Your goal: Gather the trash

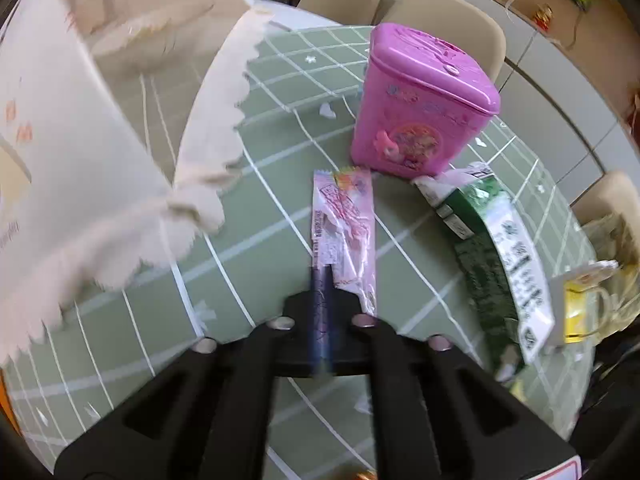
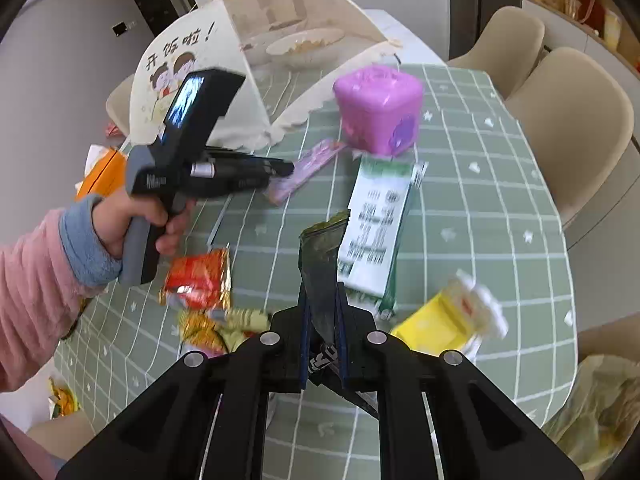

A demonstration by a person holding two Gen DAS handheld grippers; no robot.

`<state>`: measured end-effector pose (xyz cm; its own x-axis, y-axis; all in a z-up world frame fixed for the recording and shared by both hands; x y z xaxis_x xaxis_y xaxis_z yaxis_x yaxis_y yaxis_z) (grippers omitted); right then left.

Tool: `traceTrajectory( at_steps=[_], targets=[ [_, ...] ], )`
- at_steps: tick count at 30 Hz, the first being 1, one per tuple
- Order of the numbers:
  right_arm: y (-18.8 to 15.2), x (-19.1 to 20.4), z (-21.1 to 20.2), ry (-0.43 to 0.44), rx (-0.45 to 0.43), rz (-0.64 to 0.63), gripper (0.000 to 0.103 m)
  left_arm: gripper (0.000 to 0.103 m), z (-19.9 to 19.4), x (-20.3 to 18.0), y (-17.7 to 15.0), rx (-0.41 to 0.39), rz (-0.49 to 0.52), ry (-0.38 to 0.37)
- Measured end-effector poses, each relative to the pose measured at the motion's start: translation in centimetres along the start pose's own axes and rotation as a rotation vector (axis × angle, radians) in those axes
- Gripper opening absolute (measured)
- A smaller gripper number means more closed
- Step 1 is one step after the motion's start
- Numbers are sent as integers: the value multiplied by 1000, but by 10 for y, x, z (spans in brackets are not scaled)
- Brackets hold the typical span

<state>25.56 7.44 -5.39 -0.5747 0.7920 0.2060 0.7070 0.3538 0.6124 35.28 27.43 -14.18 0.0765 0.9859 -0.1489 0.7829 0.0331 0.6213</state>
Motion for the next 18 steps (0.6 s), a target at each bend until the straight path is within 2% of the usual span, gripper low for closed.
traceTrajectory(
  at_steps=[4,9,11,13,14,15,17,18],
  targets=[
    [-19,1,-2,15,17,18,12,0,-31,-10,-12,-26,-34,0],
    [-40,2,5,21,60,15,12,0,-79,-20,-35,-56,-99,-40],
    [-48,1,9,28,69,19,12,0,-92,-20,-45,-55,-113,-41],
    [-51,-1,11,-1,60,24,15,0,-95,-18,-50,-57,-121,-35],
    [-51,-2,11,-14,50,25,27,0,-93,-16,-51,-59,-127,-36],
    [-52,-2,9,-11,29,32,44,1,-92,-14,-51,-59,-135,-33],
    [-54,-5,5,12,-2,50,47,12,-83,-10,-48,-64,-145,-21],
    [-56,-6,4,4,0,61,47,22,-78,-10,-45,-69,-137,-12]
  ],
)
Point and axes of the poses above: each gripper's, at about its wrist camera, not at the fingertips, and z roughly the way its jaws point, x to its left, y to its top, the point moved 1 cm from there along z, roughly the way its jaws point, and after that the axes turned 12 degrees about -x, right-handed, at the moved point
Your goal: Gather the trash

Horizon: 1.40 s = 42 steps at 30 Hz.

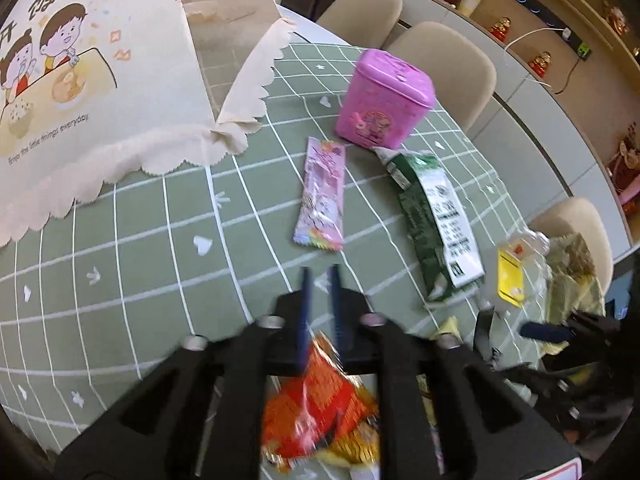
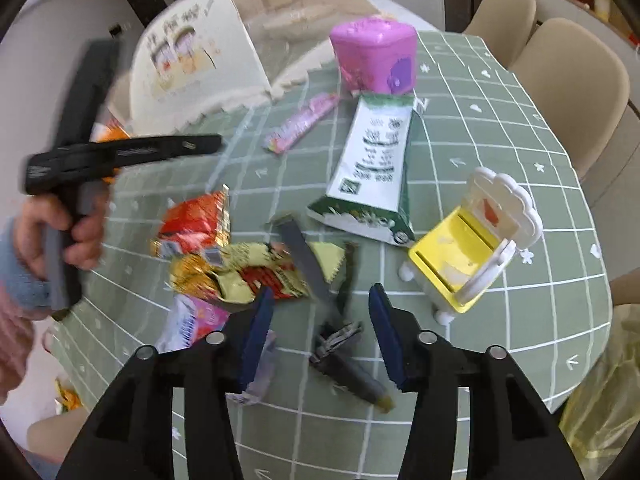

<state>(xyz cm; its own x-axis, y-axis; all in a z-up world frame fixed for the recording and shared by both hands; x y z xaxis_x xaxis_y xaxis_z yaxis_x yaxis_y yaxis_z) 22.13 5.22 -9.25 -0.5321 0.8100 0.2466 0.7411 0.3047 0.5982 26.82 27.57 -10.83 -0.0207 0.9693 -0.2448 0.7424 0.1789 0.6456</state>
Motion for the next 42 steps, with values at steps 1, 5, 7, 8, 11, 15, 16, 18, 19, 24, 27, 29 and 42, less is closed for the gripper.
traceTrajectory(
  at_steps=[1,5,7,8,11,15,16,18,19,24,27,29,42],
  targets=[
    [-2,-2,0,-6,9,7,47,23,7,-1,3,-11,16,12],
    [-14,-8,-4,-66,-6,16,47,23,36,-7,14,-24,74,49],
    [-20,-13,-8,-82,-19,36,47,24,53,-10,20,-11,86,51],
    [-24,-15,-10,-83,-27,47,47,24,59,-11,22,-3,96,57],
    [-30,-18,-14,-110,-50,50,47,24,81,-18,28,24,155,92],
    [-36,-18,-13,-156,-49,26,47,25,93,-23,32,32,195,111],
    [-38,-18,-12,-164,-49,20,47,25,95,-24,34,37,202,117],
    [-41,-15,-11,-179,-51,2,47,25,96,-24,35,42,203,124],
    [-42,-13,-11,-186,-50,-9,47,25,95,-25,34,42,201,125],
    [-46,-2,-11,-161,-69,-63,47,6,78,-22,28,46,149,66],
    [-43,-2,-8,-99,-79,-47,47,5,50,-19,21,26,86,18],
    [-40,-1,1,-70,-68,-35,47,5,33,-15,16,18,46,-2],
    [-21,6,19,-112,-31,-102,19,5,-63,-8,-33,-14,-56,63]
  ],
)
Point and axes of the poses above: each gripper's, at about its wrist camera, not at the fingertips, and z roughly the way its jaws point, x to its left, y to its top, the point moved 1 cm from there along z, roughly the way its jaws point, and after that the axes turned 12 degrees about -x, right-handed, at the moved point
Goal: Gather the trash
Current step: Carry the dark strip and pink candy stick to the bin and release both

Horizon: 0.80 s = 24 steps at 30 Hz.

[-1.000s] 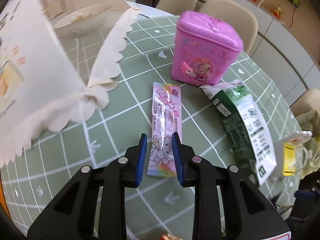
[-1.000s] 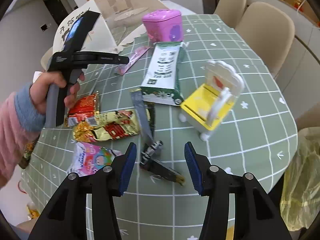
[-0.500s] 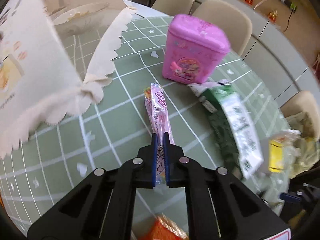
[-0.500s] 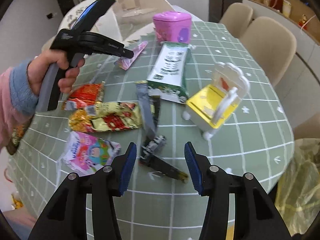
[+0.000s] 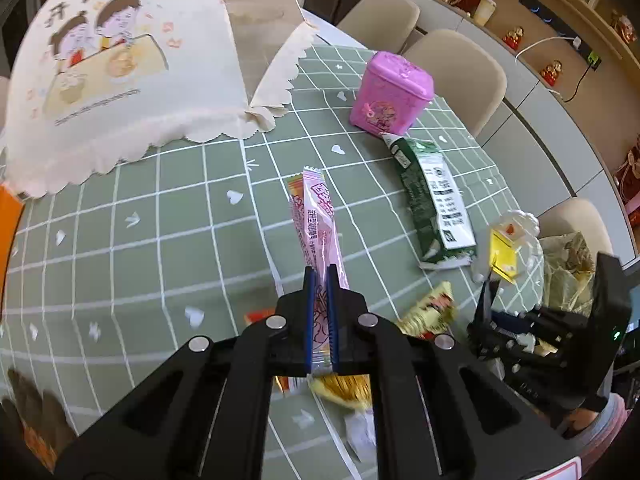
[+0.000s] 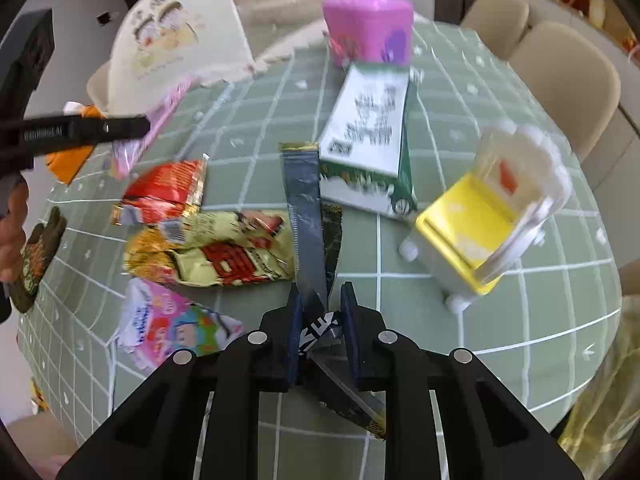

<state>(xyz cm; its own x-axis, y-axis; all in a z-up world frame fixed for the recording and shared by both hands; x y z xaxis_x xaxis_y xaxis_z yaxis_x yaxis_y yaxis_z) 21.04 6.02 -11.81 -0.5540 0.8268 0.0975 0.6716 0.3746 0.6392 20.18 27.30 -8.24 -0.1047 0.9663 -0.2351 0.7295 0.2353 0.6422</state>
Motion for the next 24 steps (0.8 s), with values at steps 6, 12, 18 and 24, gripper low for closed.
traceTrajectory(
  at_steps=[6,12,18,24],
  targets=[
    [22,-21,-69,10,-112,1,19,5,-41,-39,5,-87,-8,-28],
    [31,-78,-150,-39,-235,8,19,5,-59,-131,15,-150,49,-111],
    [12,-161,-223,-150,-300,24,19,5,-54,-253,9,-163,126,-228],
    [-20,-241,-273,-268,-315,54,19,5,-34,-369,-14,-115,205,-351]
  ],
)
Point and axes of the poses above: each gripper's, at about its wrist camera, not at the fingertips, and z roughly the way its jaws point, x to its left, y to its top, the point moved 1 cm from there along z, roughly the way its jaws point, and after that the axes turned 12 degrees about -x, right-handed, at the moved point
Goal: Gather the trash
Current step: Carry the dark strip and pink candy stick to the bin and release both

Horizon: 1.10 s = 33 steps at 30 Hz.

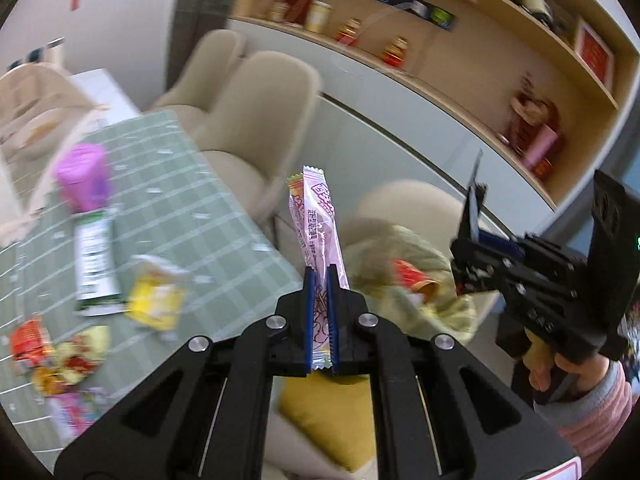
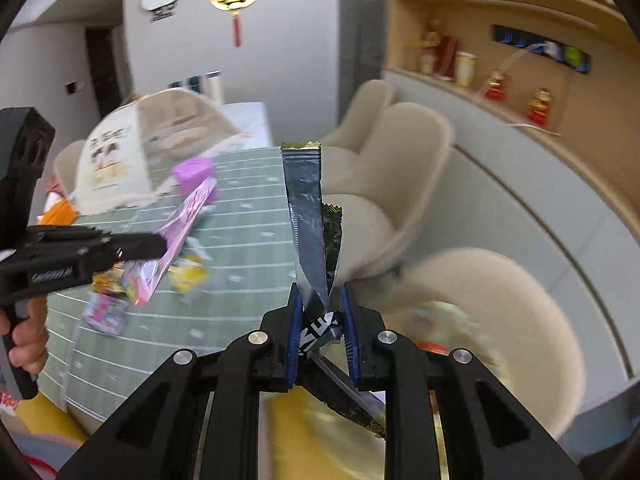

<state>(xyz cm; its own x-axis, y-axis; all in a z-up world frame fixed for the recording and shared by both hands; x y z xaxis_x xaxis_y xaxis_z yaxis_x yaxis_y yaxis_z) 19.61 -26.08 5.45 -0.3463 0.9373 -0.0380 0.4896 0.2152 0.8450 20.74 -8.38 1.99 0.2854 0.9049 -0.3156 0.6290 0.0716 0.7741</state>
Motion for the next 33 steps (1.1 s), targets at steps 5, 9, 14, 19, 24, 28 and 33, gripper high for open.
traceTrajectory(
  at_steps=[5,9,14,19,24,28,33],
  targets=[
    [-19,-61,-14,-74,4,18,19,6,45,-62,-11,63,15,-90],
    [-34,-92,-15,-102,14,58,19,6,82,-96,-24,131,8,-154],
    [-49,-121,-15,-114,23,92,19,6,125,-119,-35,175,28,-149],
    [-59,-134,-8,-96,30,139,19,14,148,-129,-42,209,55,-137],
    [-67,-132,3,-49,48,170,19,20,141,-123,-41,183,65,-78],
    [-71,-124,13,-11,64,174,19,22,125,-113,-36,151,44,-55],
    [-78,-113,23,54,92,202,19,22,94,-99,-31,104,70,27]
  ],
)
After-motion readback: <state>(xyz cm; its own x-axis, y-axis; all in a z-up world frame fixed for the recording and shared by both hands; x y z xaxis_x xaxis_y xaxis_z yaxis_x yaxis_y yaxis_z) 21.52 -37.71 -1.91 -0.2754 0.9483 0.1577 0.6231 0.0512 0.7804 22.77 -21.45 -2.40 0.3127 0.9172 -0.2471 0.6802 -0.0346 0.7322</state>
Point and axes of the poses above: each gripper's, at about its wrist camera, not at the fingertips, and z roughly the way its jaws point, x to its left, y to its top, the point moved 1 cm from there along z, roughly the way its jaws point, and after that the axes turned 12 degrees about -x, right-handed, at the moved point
